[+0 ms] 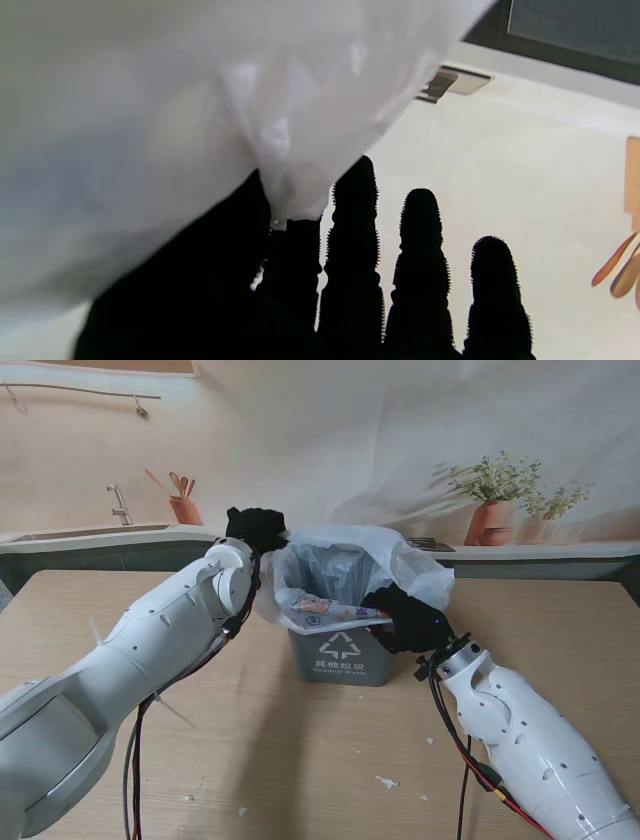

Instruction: Fit the garbage bag over the bin

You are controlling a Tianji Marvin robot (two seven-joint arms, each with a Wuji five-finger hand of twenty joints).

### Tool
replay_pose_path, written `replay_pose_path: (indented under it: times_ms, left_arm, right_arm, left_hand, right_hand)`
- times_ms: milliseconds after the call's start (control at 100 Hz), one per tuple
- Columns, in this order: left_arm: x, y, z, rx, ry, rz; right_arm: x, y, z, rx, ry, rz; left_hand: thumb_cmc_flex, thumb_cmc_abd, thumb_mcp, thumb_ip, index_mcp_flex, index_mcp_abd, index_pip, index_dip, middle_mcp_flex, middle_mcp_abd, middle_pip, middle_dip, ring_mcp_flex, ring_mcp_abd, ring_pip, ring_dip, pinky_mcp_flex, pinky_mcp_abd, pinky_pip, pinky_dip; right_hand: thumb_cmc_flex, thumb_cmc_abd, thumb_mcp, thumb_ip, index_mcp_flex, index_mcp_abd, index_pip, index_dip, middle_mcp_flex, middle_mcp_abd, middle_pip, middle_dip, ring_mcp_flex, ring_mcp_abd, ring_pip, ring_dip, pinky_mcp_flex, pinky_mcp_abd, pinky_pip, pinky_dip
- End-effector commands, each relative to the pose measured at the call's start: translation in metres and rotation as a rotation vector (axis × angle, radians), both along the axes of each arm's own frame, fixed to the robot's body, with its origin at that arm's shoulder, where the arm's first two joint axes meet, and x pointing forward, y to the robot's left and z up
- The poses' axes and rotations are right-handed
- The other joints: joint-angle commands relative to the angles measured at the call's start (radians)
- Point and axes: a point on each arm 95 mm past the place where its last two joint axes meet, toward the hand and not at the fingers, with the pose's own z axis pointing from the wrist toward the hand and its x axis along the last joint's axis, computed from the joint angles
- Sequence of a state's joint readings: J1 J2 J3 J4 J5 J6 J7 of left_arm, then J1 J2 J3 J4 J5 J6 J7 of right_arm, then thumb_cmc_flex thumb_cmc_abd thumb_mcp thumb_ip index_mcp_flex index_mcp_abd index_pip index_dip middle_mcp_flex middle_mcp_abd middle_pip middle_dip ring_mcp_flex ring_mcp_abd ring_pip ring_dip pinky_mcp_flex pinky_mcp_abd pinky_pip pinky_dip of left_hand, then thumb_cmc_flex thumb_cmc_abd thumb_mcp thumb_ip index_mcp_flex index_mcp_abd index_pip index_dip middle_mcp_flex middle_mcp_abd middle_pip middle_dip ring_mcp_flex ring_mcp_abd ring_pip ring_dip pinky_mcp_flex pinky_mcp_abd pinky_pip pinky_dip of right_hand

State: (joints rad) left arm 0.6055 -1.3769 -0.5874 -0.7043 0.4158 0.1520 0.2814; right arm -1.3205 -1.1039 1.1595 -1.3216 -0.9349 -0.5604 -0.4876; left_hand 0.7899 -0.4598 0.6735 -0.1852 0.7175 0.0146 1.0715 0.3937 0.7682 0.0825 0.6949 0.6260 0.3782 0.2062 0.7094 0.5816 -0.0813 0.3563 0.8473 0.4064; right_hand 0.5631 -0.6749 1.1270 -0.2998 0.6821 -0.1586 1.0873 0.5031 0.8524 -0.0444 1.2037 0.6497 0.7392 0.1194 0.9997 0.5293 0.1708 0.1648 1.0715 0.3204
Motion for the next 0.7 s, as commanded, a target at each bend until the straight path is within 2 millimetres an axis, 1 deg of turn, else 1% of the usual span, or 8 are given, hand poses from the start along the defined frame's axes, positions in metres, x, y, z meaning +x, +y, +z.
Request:
replay_pose_path:
  times_ms: [0,440,510,530,550,560,600,690]
  left_arm:
    - [-0.001,-0.007,-0.009,0.005,0.038,0.002]
    - [-0.016,0.000,-0.048,0.072,0.159,-0.083]
    - [-0.018,0.003,-0.051,0.073,0.179,-0.086]
    - [-0.019,0.003,-0.052,0.074,0.187,-0.087]
    - [-0.021,0.004,-0.052,0.077,0.196,-0.087]
    - [-0.022,0.005,-0.052,0.078,0.201,-0.086]
    - [-0.025,0.007,-0.052,0.071,0.213,-0.083]
    - [-0.030,0.011,-0.048,0.037,0.188,-0.077]
  right_arm:
    - [-0.006,0.004,-0.016,-0.012,0.045,0.010]
    - [-0.005,0.005,-0.017,-0.015,0.051,0.007]
    - [-0.005,0.006,-0.017,-0.018,0.050,0.010]
    - [-0.005,0.006,-0.017,-0.019,0.049,0.010]
    - [-0.005,0.006,-0.016,-0.020,0.048,0.010]
    - [-0.005,0.006,-0.016,-0.020,0.047,0.009]
    - [-0.005,0.006,-0.016,-0.020,0.045,0.007]
    - [-0.005,0.006,-0.015,-0.018,0.042,0.001]
  left_hand:
    - [0.033,-0.021,0.028,0.004,0.022,-0.005,0.029,-0.010,-0.001,0.022,0.021,-0.006,0.020,0.012,0.026,0.019,-0.016,0.002,0.036,0.027]
    - [-0.020,-0.031,0.040,0.004,0.036,-0.019,0.004,-0.024,-0.004,0.015,0.017,-0.044,0.045,0.011,0.011,0.009,-0.019,0.005,0.066,0.041]
    - [-0.115,-0.019,0.061,0.011,-0.073,0.071,-0.164,-0.005,-0.145,0.046,-0.023,-0.110,-0.021,0.029,-0.038,0.002,-0.018,0.004,0.023,0.019]
    - [-0.182,0.009,0.111,0.049,-0.114,0.108,-0.237,0.004,-0.200,0.057,-0.044,-0.123,-0.048,0.031,-0.052,0.000,-0.017,0.004,0.006,0.010]
    - [-0.255,0.022,0.117,0.077,-0.241,0.165,-0.352,-0.002,-0.330,0.078,-0.094,-0.151,-0.115,0.032,-0.085,-0.009,-0.016,0.005,-0.023,-0.004]
    - [-0.255,0.022,0.117,0.077,-0.241,0.165,-0.352,-0.002,-0.330,0.078,-0.094,-0.151,-0.115,0.032,-0.085,-0.009,-0.016,0.005,-0.023,-0.004]
    - [-0.303,0.029,0.068,0.085,-0.403,0.217,-0.468,-0.027,-0.483,0.102,-0.153,-0.197,-0.209,0.043,-0.149,-0.035,-0.014,0.001,-0.071,-0.028]
    - [-0.334,0.042,0.006,0.091,-0.509,0.257,-0.605,-0.093,-0.563,0.139,-0.279,-0.303,-0.283,0.050,-0.237,-0.082,-0.011,-0.004,-0.109,-0.044]
  right_hand:
    - [0.091,0.018,0.086,-0.004,0.050,-0.257,0.054,0.051,-0.015,-0.040,-0.011,0.011,-0.023,-0.025,-0.005,0.012,0.004,0.011,-0.005,0.008]
    - [0.092,0.025,0.079,-0.003,0.043,-0.241,0.049,0.059,-0.016,-0.029,-0.011,0.014,-0.025,-0.023,-0.002,0.015,0.003,0.013,-0.002,0.008]
    - [0.091,0.026,0.079,-0.003,0.042,-0.239,0.049,0.059,-0.016,-0.027,-0.011,0.013,-0.023,-0.022,-0.002,0.015,0.004,0.013,-0.002,0.009]
    - [0.091,0.026,0.079,-0.003,0.042,-0.237,0.049,0.059,-0.016,-0.026,-0.011,0.013,-0.023,-0.023,-0.002,0.015,0.004,0.013,-0.002,0.009]
    - [0.091,0.027,0.079,-0.003,0.041,-0.235,0.049,0.059,-0.016,-0.025,-0.010,0.013,-0.023,-0.023,-0.002,0.015,0.004,0.014,-0.002,0.008]
    - [0.091,0.027,0.079,-0.003,0.040,-0.234,0.049,0.059,-0.016,-0.024,-0.010,0.014,-0.023,-0.023,-0.003,0.015,0.004,0.014,-0.002,0.008]
    - [0.092,0.028,0.078,-0.003,0.038,-0.230,0.049,0.059,-0.017,-0.021,-0.009,0.014,-0.024,-0.020,-0.003,0.015,0.003,0.014,-0.003,0.008]
    - [0.093,0.029,0.077,-0.003,0.035,-0.223,0.051,0.059,-0.018,-0.018,-0.007,0.014,-0.026,-0.020,-0.002,0.015,0.000,0.013,-0.003,0.008]
